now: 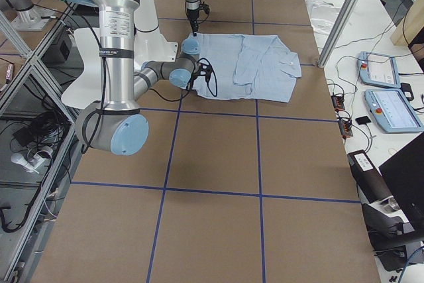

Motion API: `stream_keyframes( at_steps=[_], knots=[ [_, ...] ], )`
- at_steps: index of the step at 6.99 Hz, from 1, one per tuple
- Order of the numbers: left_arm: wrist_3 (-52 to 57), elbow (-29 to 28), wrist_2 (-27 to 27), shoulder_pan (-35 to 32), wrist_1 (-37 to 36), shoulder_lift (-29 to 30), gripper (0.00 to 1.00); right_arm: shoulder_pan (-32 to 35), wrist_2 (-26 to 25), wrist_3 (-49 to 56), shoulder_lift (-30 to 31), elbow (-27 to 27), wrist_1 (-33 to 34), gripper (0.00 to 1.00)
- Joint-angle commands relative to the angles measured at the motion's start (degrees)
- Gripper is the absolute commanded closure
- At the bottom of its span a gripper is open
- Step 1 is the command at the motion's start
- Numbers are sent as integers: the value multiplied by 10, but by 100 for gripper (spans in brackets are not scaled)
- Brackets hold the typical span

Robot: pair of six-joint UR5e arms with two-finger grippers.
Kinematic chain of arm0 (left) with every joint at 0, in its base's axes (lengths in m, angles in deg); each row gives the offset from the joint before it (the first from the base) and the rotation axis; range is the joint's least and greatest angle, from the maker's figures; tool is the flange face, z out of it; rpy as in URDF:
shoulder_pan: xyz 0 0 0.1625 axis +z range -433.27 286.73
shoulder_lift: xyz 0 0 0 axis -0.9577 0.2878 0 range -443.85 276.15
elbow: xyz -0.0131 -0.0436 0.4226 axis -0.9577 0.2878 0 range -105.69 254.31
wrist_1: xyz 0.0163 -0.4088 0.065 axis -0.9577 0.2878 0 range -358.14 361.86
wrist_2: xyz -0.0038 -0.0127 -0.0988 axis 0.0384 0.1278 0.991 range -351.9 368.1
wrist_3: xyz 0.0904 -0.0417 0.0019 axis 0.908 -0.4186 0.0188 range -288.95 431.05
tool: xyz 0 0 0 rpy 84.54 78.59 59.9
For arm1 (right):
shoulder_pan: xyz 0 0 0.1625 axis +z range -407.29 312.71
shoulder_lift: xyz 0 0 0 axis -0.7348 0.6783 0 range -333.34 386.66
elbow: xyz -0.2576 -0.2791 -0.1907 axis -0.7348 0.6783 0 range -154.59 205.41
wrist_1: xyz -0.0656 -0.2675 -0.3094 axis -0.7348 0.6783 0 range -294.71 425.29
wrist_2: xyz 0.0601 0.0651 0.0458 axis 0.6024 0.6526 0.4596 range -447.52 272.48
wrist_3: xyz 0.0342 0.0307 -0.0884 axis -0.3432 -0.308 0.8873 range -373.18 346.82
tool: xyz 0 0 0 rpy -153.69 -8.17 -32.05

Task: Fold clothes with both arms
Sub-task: 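Hold both hem corners closed with both grippers and begin lifting them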

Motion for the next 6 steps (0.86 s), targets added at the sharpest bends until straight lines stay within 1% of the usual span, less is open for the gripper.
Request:
stream_keyframes(
  at_steps=[1,4,6],
  knots=[
    [3,4,0,0,0,0,100,1,1,0,0,0,0,100],
    [10,22,5,-7,0,0,100,24,9,-1,-1,-12,1,100],
    [58,28,5,-27,0,0,100,70,59,6,-2,-9,1,100]
  ],
)
